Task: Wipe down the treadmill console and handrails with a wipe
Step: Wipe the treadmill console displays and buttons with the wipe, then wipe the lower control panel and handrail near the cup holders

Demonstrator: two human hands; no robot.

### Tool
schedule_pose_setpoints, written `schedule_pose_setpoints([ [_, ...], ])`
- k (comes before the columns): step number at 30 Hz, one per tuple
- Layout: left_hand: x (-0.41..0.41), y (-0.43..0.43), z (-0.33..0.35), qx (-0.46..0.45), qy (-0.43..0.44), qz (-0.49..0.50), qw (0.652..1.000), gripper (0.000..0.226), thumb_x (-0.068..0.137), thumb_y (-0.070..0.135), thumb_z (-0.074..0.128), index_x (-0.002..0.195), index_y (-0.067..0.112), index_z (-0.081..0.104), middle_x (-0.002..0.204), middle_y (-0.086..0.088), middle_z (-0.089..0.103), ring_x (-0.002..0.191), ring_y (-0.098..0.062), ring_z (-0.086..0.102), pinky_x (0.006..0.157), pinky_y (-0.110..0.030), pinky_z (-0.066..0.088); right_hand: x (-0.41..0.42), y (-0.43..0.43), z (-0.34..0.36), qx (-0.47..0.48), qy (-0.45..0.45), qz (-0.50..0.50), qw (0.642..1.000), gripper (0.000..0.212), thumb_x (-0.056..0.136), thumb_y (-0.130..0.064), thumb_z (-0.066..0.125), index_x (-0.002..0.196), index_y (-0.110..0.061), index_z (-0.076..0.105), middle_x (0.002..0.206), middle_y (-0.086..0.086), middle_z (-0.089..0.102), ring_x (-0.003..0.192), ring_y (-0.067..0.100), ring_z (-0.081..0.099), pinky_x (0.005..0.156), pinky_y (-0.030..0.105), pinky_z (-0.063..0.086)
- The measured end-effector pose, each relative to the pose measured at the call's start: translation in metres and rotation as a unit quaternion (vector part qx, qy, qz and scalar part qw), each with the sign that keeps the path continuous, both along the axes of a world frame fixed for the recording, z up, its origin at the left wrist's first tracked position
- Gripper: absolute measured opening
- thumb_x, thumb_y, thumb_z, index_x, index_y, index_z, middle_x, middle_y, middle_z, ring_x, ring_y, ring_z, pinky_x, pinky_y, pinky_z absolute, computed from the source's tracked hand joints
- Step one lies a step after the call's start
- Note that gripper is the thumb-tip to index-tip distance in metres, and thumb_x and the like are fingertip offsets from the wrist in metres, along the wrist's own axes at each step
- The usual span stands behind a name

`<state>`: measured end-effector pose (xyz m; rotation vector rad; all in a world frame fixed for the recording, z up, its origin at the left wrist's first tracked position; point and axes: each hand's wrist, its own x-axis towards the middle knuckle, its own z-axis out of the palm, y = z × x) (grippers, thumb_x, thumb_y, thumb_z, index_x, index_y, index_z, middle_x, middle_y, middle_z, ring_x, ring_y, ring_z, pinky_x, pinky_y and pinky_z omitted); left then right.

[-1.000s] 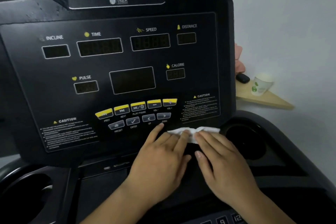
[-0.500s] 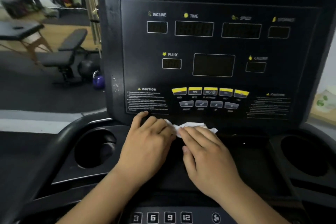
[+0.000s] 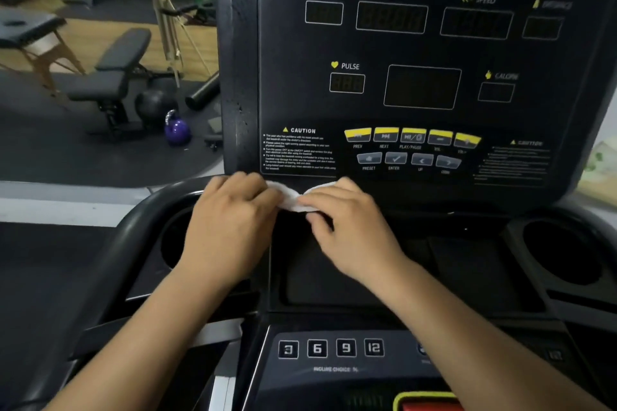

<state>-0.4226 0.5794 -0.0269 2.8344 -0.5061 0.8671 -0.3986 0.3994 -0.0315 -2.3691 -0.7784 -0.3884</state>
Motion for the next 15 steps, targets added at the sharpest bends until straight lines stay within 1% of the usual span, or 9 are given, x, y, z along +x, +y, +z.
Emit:
schedule_pose_setpoints([
  [1, -0.001, 0.002, 0.006, -0.009, -0.010, -0.015, 1.000, 0.010, 0.080, 0.006, 0.060, 0.081, 0.009, 0.070, 0.079, -0.007, 0.063, 0.069, -0.031, 0.056, 0.064, -0.041, 0.042, 0.002, 0.000, 0.005, 0.020, -0.010, -0.003, 1.000, 0.027, 0.079, 0.006, 0.064, 0.101, -0.006, 0.074, 0.097, 0.003, 0.072, 0.092, 0.024, 0.059, 0.081, 0.039, 0.051],
  [3, -0.004, 0.006, 0.015, -0.040, -0.022, -0.048, 0.998, 0.007, 0.080, 0.002, 0.061, 0.083, 0.005, 0.067, 0.089, -0.009, 0.068, 0.071, -0.031, 0.058, 0.063, -0.042, 0.045, -0.001, 0.001, 0.016, 0.060, -0.063, -0.007, 0.996, 0.027, 0.078, 0.012, 0.062, 0.096, -0.003, 0.074, 0.092, 0.005, 0.071, 0.084, 0.024, 0.061, 0.074, 0.034, 0.052],
  [5, -0.011, 0.010, 0.021, -0.107, 0.000, -0.058, 0.993, 0.010, 0.080, 0.002, 0.060, 0.088, 0.005, 0.066, 0.088, -0.006, 0.069, 0.072, -0.027, 0.060, 0.060, -0.039, 0.048, -0.011, 0.002, 0.024, 0.087, -0.104, -0.002, 0.991, 0.027, 0.079, 0.014, 0.061, 0.096, -0.004, 0.073, 0.090, 0.004, 0.069, 0.080, 0.018, 0.061, 0.071, 0.025, 0.049],
  [6, -0.015, 0.013, 0.022, -0.147, 0.023, -0.067, 0.987, 0.012, 0.080, 0.004, 0.060, 0.089, 0.007, 0.065, 0.083, -0.002, 0.067, 0.069, -0.020, 0.058, 0.060, -0.035, 0.047, -0.016, 0.002, 0.026, 0.091, -0.100, 0.001, 0.991, 0.026, 0.081, 0.012, 0.061, 0.095, -0.006, 0.073, 0.090, 0.001, 0.068, 0.078, 0.013, 0.059, 0.069, 0.020, 0.046],
  [8, -0.019, 0.019, 0.021, -0.215, 0.072, -0.089, 0.970, 0.014, 0.080, 0.007, 0.061, 0.092, 0.014, 0.061, 0.075, 0.010, 0.062, 0.063, -0.007, 0.051, 0.059, -0.020, 0.041, -0.025, 0.000, 0.029, 0.091, -0.046, -0.006, 0.995, 0.022, 0.085, 0.005, 0.061, 0.093, -0.012, 0.070, 0.085, -0.006, 0.065, 0.071, 0.007, 0.057, 0.063, 0.015, 0.040],
  [10, -0.017, 0.025, 0.017, -0.298, 0.141, -0.109, 0.938, 0.016, 0.082, 0.015, 0.063, 0.095, 0.022, 0.057, 0.074, 0.013, 0.063, 0.063, -0.005, 0.053, 0.060, -0.014, 0.040, -0.031, -0.004, 0.029, 0.106, 0.042, -0.024, 0.993, 0.017, 0.088, -0.002, 0.061, 0.091, -0.018, 0.067, 0.078, -0.011, 0.064, 0.071, 0.008, 0.061, 0.060, 0.015, 0.043],
  [12, -0.011, 0.029, 0.007, -0.367, 0.218, -0.116, 0.897, 0.013, 0.084, 0.024, 0.062, 0.095, 0.027, 0.056, 0.074, 0.008, 0.066, 0.062, -0.009, 0.054, 0.061, -0.022, 0.044, -0.035, -0.005, 0.024, 0.136, 0.137, -0.047, 0.980, 0.012, 0.089, -0.013, 0.062, 0.095, -0.024, 0.065, 0.076, -0.011, 0.067, 0.073, 0.005, 0.065, 0.060, 0.013, 0.046],
  [13, -0.008, 0.028, 0.002, -0.381, 0.247, -0.110, 0.884, 0.011, 0.084, 0.027, 0.061, 0.094, 0.028, 0.058, 0.073, 0.005, 0.066, 0.062, -0.013, 0.055, 0.062, -0.026, 0.045, -0.036, -0.004, 0.022, 0.146, 0.184, -0.061, 0.970, 0.012, 0.089, -0.019, 0.064, 0.098, -0.027, 0.064, 0.076, -0.011, 0.068, 0.071, 0.004, 0.066, 0.059, 0.013, 0.047],
  [15, -0.003, 0.026, -0.008, -0.410, 0.278, -0.102, 0.863, 0.010, 0.084, 0.026, 0.060, 0.094, 0.029, 0.061, 0.074, 0.002, 0.068, 0.061, -0.013, 0.055, 0.064, -0.029, 0.046, -0.038, -0.006, 0.018, 0.150, 0.286, -0.077, 0.943, 0.020, 0.084, -0.028, 0.071, 0.102, -0.030, 0.063, 0.076, -0.010, 0.070, 0.065, 0.005, 0.067, 0.056, 0.016, 0.048],
])
